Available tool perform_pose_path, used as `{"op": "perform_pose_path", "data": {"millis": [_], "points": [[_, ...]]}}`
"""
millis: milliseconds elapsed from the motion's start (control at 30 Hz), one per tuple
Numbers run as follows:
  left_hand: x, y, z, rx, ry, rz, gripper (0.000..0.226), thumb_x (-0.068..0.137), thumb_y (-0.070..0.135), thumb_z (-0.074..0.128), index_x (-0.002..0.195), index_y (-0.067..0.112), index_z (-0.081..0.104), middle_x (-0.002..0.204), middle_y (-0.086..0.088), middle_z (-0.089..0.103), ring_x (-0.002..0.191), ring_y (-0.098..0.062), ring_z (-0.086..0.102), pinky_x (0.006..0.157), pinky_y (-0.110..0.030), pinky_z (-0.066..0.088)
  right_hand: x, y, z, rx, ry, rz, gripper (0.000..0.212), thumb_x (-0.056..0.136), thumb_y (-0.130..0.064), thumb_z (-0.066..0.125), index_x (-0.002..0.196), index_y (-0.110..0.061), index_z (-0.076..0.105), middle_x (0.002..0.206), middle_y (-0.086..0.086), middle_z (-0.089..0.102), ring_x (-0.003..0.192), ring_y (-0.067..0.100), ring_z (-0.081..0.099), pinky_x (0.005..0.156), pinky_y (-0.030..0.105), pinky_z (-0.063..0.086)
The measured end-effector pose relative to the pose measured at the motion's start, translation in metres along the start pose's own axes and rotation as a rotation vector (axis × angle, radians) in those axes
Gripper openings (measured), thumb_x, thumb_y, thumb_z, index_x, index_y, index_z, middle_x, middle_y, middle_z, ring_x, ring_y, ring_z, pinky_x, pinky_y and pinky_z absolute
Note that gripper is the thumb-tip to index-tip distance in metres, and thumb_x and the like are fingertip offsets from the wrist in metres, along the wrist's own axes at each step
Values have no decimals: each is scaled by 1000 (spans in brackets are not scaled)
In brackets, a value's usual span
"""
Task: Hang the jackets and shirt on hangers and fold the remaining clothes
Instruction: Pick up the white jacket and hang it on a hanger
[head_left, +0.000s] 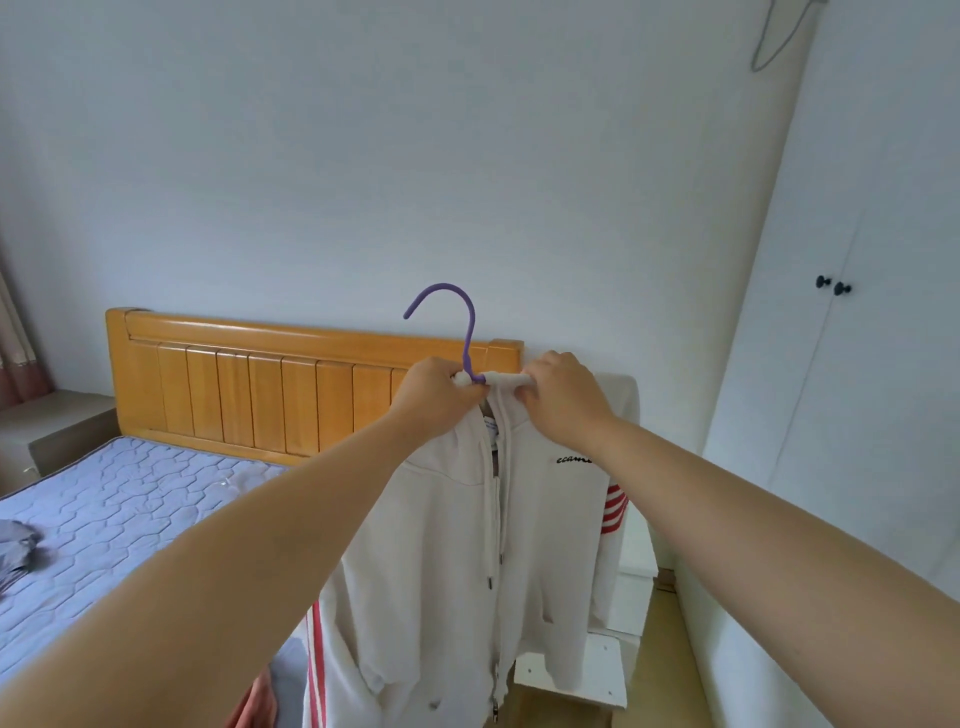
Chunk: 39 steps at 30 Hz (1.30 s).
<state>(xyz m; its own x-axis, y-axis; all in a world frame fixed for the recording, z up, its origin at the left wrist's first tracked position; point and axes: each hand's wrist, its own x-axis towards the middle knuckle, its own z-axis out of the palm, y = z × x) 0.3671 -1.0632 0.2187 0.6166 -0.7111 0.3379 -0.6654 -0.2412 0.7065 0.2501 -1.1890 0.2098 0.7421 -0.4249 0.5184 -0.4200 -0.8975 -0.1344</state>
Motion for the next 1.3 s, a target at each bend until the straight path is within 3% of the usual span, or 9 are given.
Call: {"op": "perform_pose_path", "data": {"millis": [133,200,300,367,567,800,967,1167,1300], "points": [[-50,1,-11,-5,-17,41,21,90,33,63,78,17,60,63,4,53,54,-11,45,48,-19,34,-55,-31,-15,-39,-3,51,20,92,-16,48,108,-8,56,113,9,53,106,27,48,86,31,36],[-77,3,-14,9,-44,60,21,90,33,62,76,17,59,62,3,52,52,-10,44,47,-18,34,-87,-44,-22,-54,-29,112,32,90,-12,49,122,-7,50,123,10,48,117,27,43,94,30,33],[-115,9,-16,30,-86,84,24,91,33,61,74,16,59,61,2,51,50,-11,43,45,-19,34,-143,-61,-43,-31,-107,230,56,91,-7,47,144,-6,30,152,14,24,141,28,21,114,34,20],[-136,16,-16,39,-116,92,27,91,33,61,69,17,56,60,1,51,51,-13,44,44,-20,34,-185,-67,-64,-29,-145,304,62,90,-4,46,147,-6,22,156,15,14,145,27,12,117,35,14],[-197,57,6,53,-185,138,30,93,32,57,68,17,54,63,0,54,53,-11,47,46,-21,33,-292,-40,-126,-300,-174,510,58,82,-5,47,138,-6,33,138,12,35,131,30,32,106,36,28],[-267,108,49,55,-248,185,26,93,33,56,78,12,59,65,2,56,59,-14,53,49,-24,37,-377,3,-220,-867,-188,724,66,82,-18,55,141,-8,28,146,15,29,134,31,28,111,45,22],[-318,156,73,2,-275,174,26,92,31,55,72,15,59,67,0,59,63,-18,56,53,-26,41,-434,49,-307,-1311,-194,834,55,85,-25,52,136,-10,40,139,14,32,126,30,35,106,41,32],[-363,187,89,-36,-231,116,33,92,28,56,61,19,49,63,2,53,58,-13,50,49,-24,34,-464,80,-329,-1196,-331,771,39,85,-16,51,124,-12,53,125,8,45,112,24,43,91,33,42],[-377,196,94,-65,-215,94,31,92,28,56,63,19,50,62,3,53,56,-12,50,49,-23,34,-460,90,-328,-1090,-89,656,45,84,-7,53,127,-5,43,125,13,43,108,26,47,86,32,43]]}}
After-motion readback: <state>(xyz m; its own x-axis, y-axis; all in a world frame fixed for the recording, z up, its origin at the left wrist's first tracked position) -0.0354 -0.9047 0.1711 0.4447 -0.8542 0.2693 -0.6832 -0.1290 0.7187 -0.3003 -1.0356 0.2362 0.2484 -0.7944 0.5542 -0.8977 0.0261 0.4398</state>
